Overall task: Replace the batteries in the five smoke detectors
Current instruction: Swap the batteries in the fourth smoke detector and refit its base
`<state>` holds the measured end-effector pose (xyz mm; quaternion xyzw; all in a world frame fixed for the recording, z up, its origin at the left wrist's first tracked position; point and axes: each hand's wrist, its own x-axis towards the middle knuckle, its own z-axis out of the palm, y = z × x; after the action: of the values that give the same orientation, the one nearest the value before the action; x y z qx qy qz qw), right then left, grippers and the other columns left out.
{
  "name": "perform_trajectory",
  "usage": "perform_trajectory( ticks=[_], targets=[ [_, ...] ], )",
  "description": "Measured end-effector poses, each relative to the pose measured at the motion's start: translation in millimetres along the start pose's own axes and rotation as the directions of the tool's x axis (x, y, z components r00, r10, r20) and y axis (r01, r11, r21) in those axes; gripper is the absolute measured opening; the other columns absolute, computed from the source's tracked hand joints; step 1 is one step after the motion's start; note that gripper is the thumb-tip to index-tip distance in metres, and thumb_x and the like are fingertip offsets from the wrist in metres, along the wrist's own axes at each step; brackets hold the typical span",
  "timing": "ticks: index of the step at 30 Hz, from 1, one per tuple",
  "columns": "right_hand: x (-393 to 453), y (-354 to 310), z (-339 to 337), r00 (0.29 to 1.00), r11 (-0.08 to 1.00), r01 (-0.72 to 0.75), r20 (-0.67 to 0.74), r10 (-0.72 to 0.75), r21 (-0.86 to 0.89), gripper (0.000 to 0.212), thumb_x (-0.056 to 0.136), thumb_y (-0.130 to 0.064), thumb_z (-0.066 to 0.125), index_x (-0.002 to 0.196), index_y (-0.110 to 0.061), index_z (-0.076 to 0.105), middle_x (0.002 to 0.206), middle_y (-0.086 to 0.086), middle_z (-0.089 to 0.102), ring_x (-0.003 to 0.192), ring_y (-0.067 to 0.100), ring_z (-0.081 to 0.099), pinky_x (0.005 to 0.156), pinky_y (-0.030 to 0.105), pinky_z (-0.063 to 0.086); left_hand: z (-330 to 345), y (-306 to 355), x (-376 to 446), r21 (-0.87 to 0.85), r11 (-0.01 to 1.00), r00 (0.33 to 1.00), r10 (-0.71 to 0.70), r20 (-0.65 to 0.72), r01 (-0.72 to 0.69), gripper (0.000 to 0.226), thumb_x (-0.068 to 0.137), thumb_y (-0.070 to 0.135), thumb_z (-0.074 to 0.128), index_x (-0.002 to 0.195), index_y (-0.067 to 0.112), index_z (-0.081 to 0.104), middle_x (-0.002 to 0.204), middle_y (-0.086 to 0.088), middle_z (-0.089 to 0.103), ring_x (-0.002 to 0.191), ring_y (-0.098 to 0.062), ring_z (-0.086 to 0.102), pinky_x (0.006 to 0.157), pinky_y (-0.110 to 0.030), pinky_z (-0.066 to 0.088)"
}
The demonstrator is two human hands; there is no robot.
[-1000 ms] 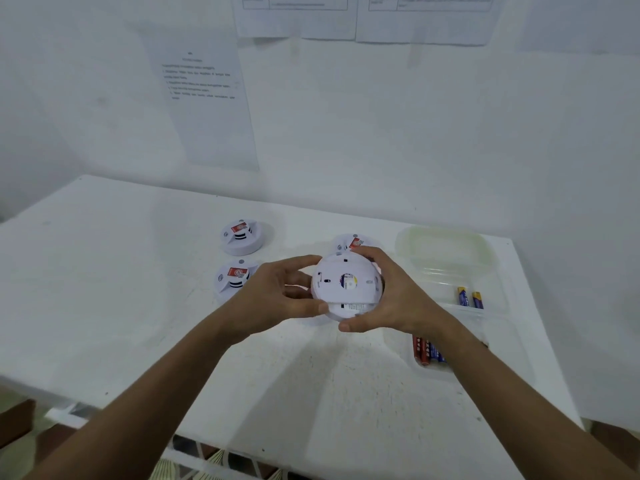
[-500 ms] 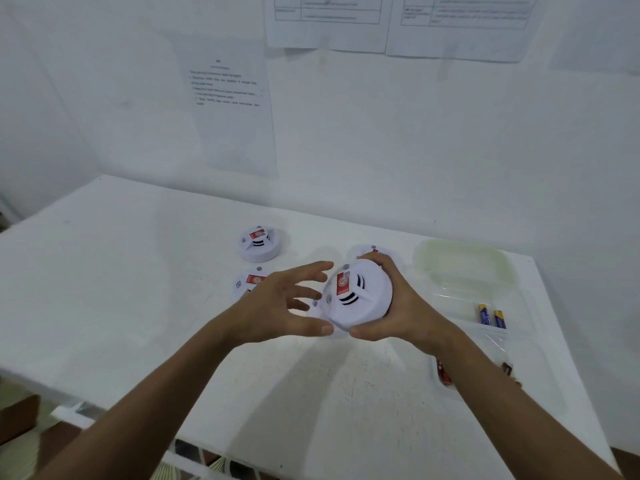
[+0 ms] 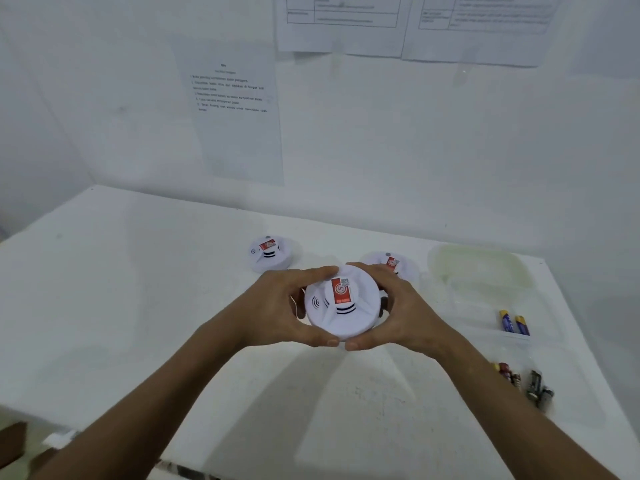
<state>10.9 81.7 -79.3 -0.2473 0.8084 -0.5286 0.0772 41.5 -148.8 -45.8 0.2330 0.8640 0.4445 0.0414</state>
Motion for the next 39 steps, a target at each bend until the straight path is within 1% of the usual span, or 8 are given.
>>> perform_trajectory(
  ticks=[3, 7, 10, 16, 20, 27, 32, 39],
  targets=[
    [7.8, 0.0, 7.6, 0.999, 1.0, 0.024, -0.02, -0.024, -0.019, 0.09, 0.048, -0.034, 0.094, 0.125, -0.049, 0.051, 0.122, -0.023, 0.059, 0.118, 0.01, 0.056, 0.093, 0.034, 0.056, -11.9, -6.9, 3.3, 0.023, 1.0, 1.0, 0.009, 0.025, -0.009, 0.089, 0.062, 0.035, 0.09, 0.139, 0.02, 0.05, 0.112, 0.021, 0.066, 0.09, -0.004, 0.064, 0.074, -0.016, 0.053],
    [16.3, -4.0, 16.4, 0.996, 0.998, 0.038, -0.081, -0.041, -0.042, 0.088, 0.046, -0.045, 0.09, 0.12, -0.064, 0.048, 0.12, -0.024, 0.059, 0.116, 0.009, 0.057, 0.092, 0.025, 0.054, -22.9, -16.6, 8.9, 0.014, 1.0, 0.998, 0.012, 0.061, -0.013, 0.089, 0.062, 0.038, 0.089, 0.14, 0.022, 0.049, 0.119, 0.018, 0.065, 0.105, -0.004, 0.063, 0.086, -0.022, 0.054],
    [19.2, -3.9, 19.7, 0.993, 0.998, 0.046, -0.105, -0.05, -0.046, 0.087, 0.045, -0.043, 0.091, 0.121, -0.06, 0.05, 0.119, -0.022, 0.06, 0.116, 0.011, 0.058, 0.092, 0.028, 0.055, -27.4, -22.7, 12.4, 0.021, 1.0, 0.997, 0.01, 0.072, -0.012, 0.09, 0.06, 0.039, 0.09, 0.139, 0.023, 0.05, 0.12, 0.021, 0.064, 0.11, -0.001, 0.06, 0.09, -0.021, 0.053],
    [20.7, -3.8, 21.4, 0.992, 0.999, 0.016, -0.126, -0.02, -0.036, 0.089, 0.047, -0.026, 0.095, 0.125, -0.039, 0.053, 0.118, -0.026, 0.059, 0.113, 0.005, 0.057, 0.089, 0.021, 0.054, -33.2, -29.2, 19.8, 0.086, 0.995, 0.996, 0.039, 0.083, -0.046, 0.088, 0.06, 0.038, 0.089, 0.138, 0.027, 0.05, 0.11, 0.028, 0.061, 0.089, 0.003, 0.06, 0.068, -0.007, 0.046],
    [22.3, -5.3, 20.6, 0.993, 0.999, -0.005, -0.122, 0.0, -0.047, 0.092, 0.047, -0.027, 0.094, 0.128, -0.037, 0.051, 0.116, -0.03, 0.057, 0.111, 0.0, 0.056, 0.087, 0.016, 0.052, -33.8, -36.0, 24.7, 0.095, 0.994, 0.995, 0.05, 0.085, -0.058, 0.088, 0.06, 0.042, 0.089, 0.138, 0.028, 0.051, 0.112, 0.024, 0.064, 0.088, -0.009, 0.061, 0.069, -0.014, 0.052],
    [25.5, -1.4, 16.8, 0.994, 0.997, -0.036, -0.109, 0.029, -0.063, 0.091, 0.049, -0.029, 0.094, 0.127, -0.04, 0.048, 0.118, -0.029, 0.056, 0.114, 0.0, 0.054, 0.089, 0.017, 0.051, -30.3, -45.1, 31.2, 0.087, 0.996, 0.997, 0.031, 0.077, -0.037, 0.085, 0.062, 0.044, 0.087, 0.137, 0.034, 0.049, 0.119, 0.023, 0.061, 0.099, 0.005, 0.058, 0.075, -0.009, 0.049],
    [27.1, 0.7, 11.5, 0.994, 0.997, -0.047, -0.103, 0.041, -0.058, 0.094, 0.05, -0.029, 0.094, 0.132, -0.035, 0.049, 0.12, -0.024, 0.056, 0.115, 0.004, 0.055, 0.09, 0.021, 0.052, -29.1, -46.4, 36.1, 0.083, 0.996, 0.996, 0.034, 0.084, -0.041, 0.089, 0.058, 0.058, 0.081, 0.137, 0.037, 0.047, 0.12, 0.024, 0.062, 0.102, -0.006, 0.061, 0.082, -0.016, 0.053],
    [31.4, 2.5, 10.3, 0.994, 0.997, -0.045, -0.104, 0.039, -0.062, 0.095, 0.049, -0.031, 0.093, 0.134, -0.029, 0.05, 0.121, -0.025, 0.056, 0.117, 0.005, 0.055, 0.093, 0.022, 0.051, -30.4, -47.2, 39.9, 0.069, 0.996, 0.997, 0.048, 0.068, -0.052, 0.085, 0.058, 0.057, 0.08, 0.135, 0.037, 0.049, 0.117, 0.028, 0.06, 0.103, -0.002, 0.059, 0.08, -0.012, 0.049]
  ],
)
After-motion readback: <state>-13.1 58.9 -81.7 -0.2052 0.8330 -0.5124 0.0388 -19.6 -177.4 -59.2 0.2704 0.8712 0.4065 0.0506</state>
